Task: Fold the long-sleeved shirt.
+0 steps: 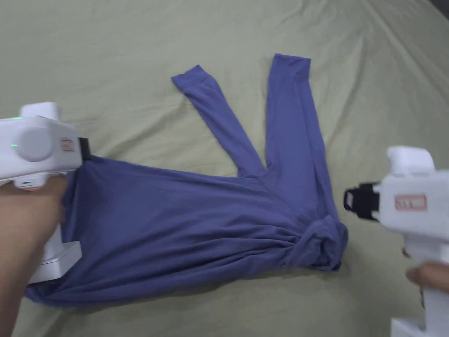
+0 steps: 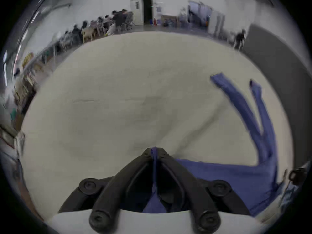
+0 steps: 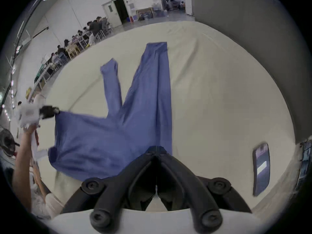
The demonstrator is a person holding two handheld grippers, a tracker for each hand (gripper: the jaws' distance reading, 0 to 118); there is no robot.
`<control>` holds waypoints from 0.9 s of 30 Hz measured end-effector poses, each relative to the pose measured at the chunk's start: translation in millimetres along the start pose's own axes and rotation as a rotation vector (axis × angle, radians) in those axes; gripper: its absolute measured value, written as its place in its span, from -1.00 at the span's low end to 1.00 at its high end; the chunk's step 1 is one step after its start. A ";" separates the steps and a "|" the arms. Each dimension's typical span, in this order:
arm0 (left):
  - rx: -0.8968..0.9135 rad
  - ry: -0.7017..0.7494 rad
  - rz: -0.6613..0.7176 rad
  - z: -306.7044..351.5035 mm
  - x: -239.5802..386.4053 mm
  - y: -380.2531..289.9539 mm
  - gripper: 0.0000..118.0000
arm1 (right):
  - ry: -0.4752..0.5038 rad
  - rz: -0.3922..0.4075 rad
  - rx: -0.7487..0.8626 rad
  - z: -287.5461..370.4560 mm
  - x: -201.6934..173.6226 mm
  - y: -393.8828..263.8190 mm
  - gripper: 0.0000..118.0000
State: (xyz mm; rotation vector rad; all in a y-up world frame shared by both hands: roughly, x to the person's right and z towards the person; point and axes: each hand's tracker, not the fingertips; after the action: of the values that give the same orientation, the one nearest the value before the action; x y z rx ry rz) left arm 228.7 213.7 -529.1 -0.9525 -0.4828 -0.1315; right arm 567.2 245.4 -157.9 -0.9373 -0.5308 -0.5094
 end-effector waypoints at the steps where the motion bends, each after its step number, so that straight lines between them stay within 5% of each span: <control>1: 0.038 -0.003 0.006 12.5 -3.0 2.8 -1.00 | 0.070 -0.011 -0.028 -14.6 4.7 16.0 -0.96; 2: 0.069 -0.025 0.028 22.9 -5.4 5.2 -1.00 | 0.131 -0.024 -0.076 -29.4 8.4 30.2 -0.81; 3: 0.083 -0.053 0.039 27.9 -6.7 9.1 -1.00 | 0.123 -0.043 -0.122 -44.5 11.0 41.8 -0.13; 4: 0.087 -0.060 0.027 35.1 -7.5 11.7 -1.00 | 0.074 -0.068 -0.214 -65.7 10.7 49.1 0.82; 5: 0.092 -0.055 0.017 40.2 -6.6 12.6 -1.00 | 0.091 -0.070 -0.153 -73.7 11.5 54.2 0.96; 10: 0.111 -0.079 0.023 53.5 -8.3 11.1 -1.00 | -0.022 -0.094 -0.338 -127.0 7.6 56.3 0.94; 13: 0.110 -0.085 0.045 58.3 -10.9 6.1 -1.00 | -0.149 -0.011 -0.272 -115.0 -6.4 48.8 0.56; 14: 0.114 -0.082 0.053 60.0 -11.8 5.1 -1.00 | -0.147 0.015 -0.236 -106.0 -10.3 45.8 0.16; 16: 0.123 -0.071 0.062 66.0 -14.6 2.3 -1.00 | -0.043 0.084 -0.182 -88.7 -18.7 41.3 -0.95; 23: 0.195 -0.102 0.138 111.5 -20.4 -0.8 -1.00 | -0.006 0.174 0.025 6.0 -41.9 56.2 -0.95; 27: 0.293 -0.126 0.190 155.4 -27.4 26.7 -1.00 | -0.037 0.296 0.223 88.6 -64.2 95.8 -0.95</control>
State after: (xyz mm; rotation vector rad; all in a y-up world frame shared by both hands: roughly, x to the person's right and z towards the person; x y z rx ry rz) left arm 160.3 352.0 -486.5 -0.7166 -0.5092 0.1683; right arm 559.6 379.5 -213.6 -0.7947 -0.4616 -0.1621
